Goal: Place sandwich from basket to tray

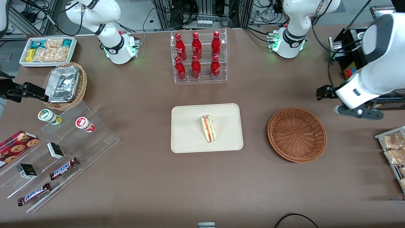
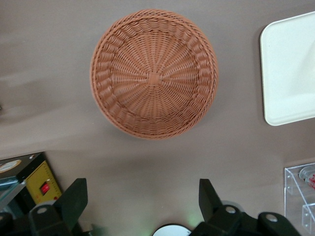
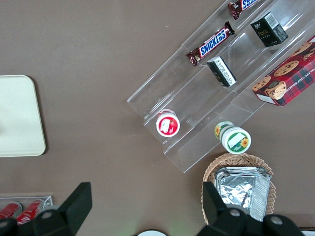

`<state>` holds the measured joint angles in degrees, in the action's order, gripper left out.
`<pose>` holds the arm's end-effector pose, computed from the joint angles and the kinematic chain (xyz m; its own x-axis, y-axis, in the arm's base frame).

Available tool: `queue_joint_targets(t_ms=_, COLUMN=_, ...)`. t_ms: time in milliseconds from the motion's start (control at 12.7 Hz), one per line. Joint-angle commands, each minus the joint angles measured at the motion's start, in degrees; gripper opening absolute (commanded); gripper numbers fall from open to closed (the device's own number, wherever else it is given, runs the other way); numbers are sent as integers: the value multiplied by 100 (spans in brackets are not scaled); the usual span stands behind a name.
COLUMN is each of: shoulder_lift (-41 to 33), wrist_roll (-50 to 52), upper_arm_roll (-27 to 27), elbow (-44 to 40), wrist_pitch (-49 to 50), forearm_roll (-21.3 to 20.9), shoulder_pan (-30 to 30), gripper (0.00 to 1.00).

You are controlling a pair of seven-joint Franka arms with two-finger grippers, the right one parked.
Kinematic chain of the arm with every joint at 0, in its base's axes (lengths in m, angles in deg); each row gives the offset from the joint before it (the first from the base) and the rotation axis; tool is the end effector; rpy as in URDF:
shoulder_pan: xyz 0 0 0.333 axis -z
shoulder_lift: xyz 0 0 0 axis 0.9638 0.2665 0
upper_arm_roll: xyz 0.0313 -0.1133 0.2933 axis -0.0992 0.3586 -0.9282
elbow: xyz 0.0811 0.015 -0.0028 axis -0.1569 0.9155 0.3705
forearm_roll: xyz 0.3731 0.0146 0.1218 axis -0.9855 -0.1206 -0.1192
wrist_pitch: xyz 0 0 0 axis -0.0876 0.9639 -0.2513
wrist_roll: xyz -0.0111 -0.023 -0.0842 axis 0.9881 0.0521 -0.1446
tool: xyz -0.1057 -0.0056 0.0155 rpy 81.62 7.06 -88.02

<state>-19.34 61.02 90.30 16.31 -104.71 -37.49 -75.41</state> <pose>0.5543 -0.0436 0.5437 0.9624 -0.2051 -0.1780 -0.2065 -0.9784 0.0107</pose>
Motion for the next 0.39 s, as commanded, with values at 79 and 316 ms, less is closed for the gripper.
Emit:
queue_joint_targets(t_ms=79, shoulder_lift=-338, wrist_roll=-298, upper_arm_roll=-123, elbow=50, wrist_pitch=176, forearm_roll=100, shoulder_pan=-1, gripper=100)
queue_joint_targets(t_ms=316, shoulder_lift=-417, wrist_roll=-298, upper_arm_roll=-141, elbow=-13, wrist_pitch=238, forearm_roll=100, shoulder_pan=34, gripper=100)
